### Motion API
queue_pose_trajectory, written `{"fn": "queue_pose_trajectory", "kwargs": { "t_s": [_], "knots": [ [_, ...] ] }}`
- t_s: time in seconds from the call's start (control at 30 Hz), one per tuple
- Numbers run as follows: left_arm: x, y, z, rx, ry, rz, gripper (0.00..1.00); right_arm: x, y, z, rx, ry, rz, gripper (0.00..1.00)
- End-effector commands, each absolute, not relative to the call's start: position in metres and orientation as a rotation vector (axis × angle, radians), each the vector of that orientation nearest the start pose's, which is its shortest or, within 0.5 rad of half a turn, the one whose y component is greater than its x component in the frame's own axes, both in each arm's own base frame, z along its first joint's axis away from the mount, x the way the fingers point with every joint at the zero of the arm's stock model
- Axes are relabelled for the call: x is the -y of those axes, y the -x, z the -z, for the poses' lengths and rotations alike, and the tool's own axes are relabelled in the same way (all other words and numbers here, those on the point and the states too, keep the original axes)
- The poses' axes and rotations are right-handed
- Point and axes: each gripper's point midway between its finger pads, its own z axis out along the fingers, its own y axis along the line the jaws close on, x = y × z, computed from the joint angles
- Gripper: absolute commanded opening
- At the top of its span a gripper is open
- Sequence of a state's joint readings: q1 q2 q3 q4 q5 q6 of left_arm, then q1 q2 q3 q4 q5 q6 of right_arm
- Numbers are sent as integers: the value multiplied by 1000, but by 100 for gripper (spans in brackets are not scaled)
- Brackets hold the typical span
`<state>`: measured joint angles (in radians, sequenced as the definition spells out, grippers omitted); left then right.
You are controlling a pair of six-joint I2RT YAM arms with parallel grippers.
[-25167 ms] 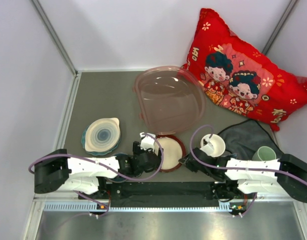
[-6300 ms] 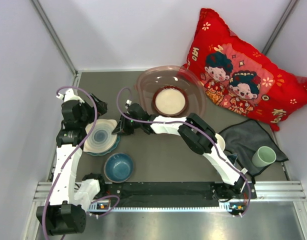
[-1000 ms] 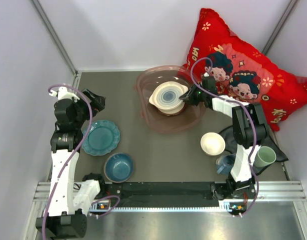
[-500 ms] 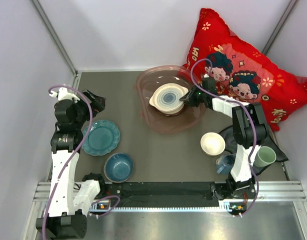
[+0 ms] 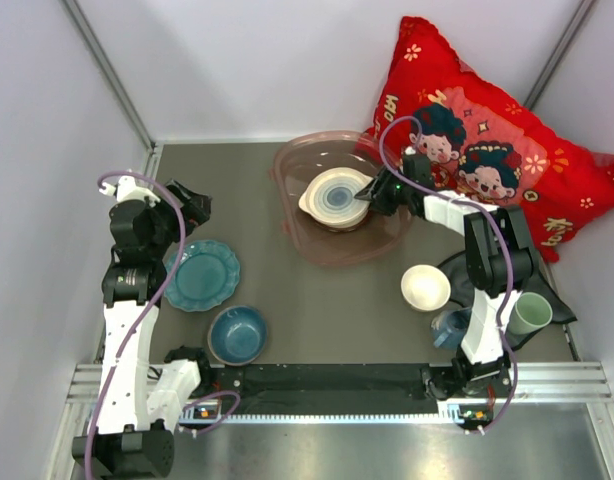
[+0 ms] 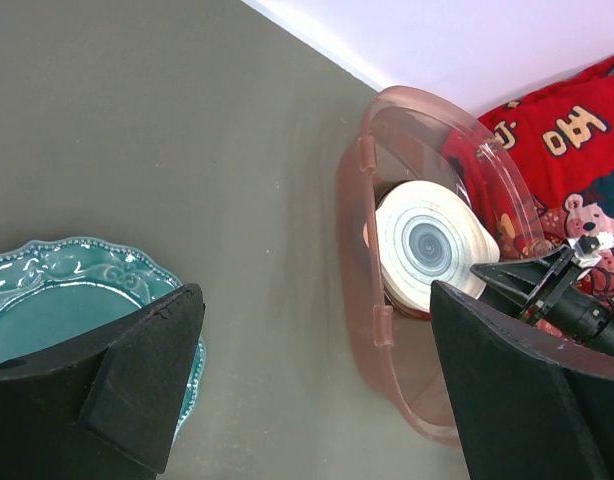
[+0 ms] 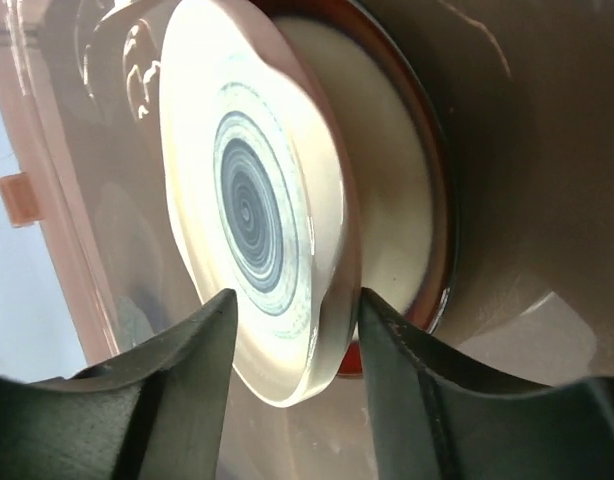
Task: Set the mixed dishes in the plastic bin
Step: Place the plate in the plastic bin.
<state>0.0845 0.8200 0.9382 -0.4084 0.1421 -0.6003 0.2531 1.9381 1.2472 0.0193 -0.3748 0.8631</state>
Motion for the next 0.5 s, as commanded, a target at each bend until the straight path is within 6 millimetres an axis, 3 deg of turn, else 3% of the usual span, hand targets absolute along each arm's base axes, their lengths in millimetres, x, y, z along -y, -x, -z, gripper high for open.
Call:
{"fn": "queue_pose_trajectory", "kwargs": {
  "t_s": [0.0, 0.2, 0.47],
  "knots": [
    [23, -304, -302, -1765, 517, 498, 99, -220, -480, -132, -2222, -448, -1044, 55],
    [22, -304, -301, -1766, 517, 496, 99, -219, -482, -127, -2247, -433, -1016, 67],
    [24, -304, -300, -1765, 517, 503, 99, -213, -484, -120, -2296, -394, -943, 71]
  ]
}}
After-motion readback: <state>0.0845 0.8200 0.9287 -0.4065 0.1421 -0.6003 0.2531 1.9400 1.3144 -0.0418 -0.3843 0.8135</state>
